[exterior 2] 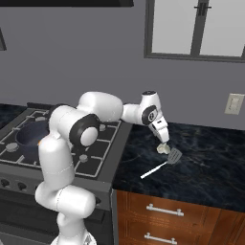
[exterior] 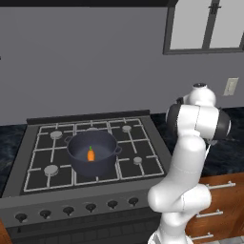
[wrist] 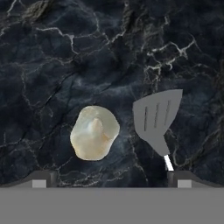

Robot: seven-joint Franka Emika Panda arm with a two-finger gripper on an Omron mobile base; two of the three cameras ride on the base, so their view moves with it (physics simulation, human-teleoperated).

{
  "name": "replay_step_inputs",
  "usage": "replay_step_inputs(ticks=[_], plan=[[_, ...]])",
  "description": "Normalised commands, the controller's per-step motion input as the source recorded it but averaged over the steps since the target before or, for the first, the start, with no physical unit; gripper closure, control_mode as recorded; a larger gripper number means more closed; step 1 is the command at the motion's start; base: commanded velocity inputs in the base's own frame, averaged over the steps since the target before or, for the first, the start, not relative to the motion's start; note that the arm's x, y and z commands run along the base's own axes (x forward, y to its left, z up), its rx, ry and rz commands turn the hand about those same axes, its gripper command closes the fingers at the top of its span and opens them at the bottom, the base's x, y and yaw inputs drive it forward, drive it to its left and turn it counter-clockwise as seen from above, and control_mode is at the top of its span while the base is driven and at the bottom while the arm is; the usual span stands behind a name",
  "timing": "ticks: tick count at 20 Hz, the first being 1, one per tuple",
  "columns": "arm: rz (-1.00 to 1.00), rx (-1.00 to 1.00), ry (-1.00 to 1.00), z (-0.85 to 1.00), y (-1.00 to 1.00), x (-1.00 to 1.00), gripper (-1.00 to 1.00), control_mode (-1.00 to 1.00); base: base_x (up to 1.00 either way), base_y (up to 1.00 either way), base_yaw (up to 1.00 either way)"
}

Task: Put the carrot and garlic in the pot. Retrieve the spatula and lightly stir the vegetables in the pot.

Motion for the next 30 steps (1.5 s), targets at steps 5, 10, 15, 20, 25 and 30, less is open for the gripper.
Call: replay_step_inputs(ticks=[5, 10, 15, 20, 25, 30], plan=[[0.0, 0.01, 0.0, -0.19, 0.0, 0.0, -1.0, -1.0, 0.0, 0.0, 0.0], [0.0, 0.01, 0.0, -0.17, 0.0, 0.05, -1.0, -1.0, 0.0, 0.0, 0.0], [0.0, 0.0, 0.0, -0.14, 0.0, 0.16, -1.0, -1.0, 0.0, 0.0, 0.0], [0.0, 0.0, 0.0, -0.19, 0.0, 0.14, -1.0, -1.0, 0.0, 0.0, 0.0], [0.0, 0.0, 0.0, -0.17, -0.04, 0.08, -1.0, -1.0, 0.0, 0.0, 0.0], [0.0, 0.01, 0.0, -0.15, -0.14, 0.0, -1.0, -1.0, 0.0, 0.0, 0.0]])
